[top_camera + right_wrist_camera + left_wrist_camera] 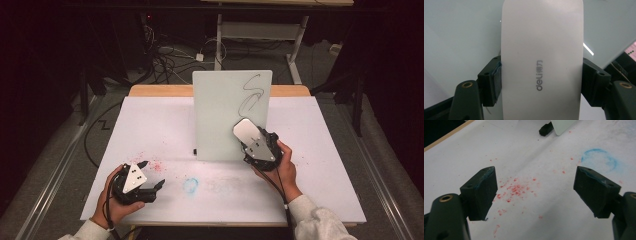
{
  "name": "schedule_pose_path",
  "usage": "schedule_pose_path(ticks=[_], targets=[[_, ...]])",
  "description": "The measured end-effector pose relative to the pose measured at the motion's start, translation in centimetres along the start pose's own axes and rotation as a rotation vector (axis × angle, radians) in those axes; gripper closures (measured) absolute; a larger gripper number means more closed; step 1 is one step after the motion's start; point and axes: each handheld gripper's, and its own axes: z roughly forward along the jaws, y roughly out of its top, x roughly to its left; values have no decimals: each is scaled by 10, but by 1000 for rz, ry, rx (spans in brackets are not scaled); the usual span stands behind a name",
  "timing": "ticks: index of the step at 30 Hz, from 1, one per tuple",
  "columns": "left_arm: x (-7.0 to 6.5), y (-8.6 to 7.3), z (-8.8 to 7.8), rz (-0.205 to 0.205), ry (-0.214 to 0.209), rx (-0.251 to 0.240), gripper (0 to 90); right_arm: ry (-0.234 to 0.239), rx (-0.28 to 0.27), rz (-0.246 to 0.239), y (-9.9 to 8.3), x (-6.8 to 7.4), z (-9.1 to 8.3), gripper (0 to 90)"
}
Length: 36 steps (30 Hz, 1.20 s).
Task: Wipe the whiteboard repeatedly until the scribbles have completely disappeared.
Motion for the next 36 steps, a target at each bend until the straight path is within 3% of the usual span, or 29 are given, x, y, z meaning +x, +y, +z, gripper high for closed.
schedule_pose_path(ticks=[3,9,13,19,22,29,36], targets=[[0,0,0,1,-1,1,187,27,6,-32,-1,9,1,303],[0,0,0,2,-3,2,187,95,31,-146,1,34,4,303],[0,0,0,1,-3,4,187,92,55,-228,-1,46,5,304],[0,-1,-1,-2,-1,3,187,116,68,-250,-10,43,2,305],[0,-2,-3,-1,3,3,187,134,81,-211,-13,35,0,305],[1,-3,-4,2,6,6,187,143,128,-299,-20,23,-4,304],[0,-2,-3,5,3,8,188,169,169,-340,-32,4,-9,304]])
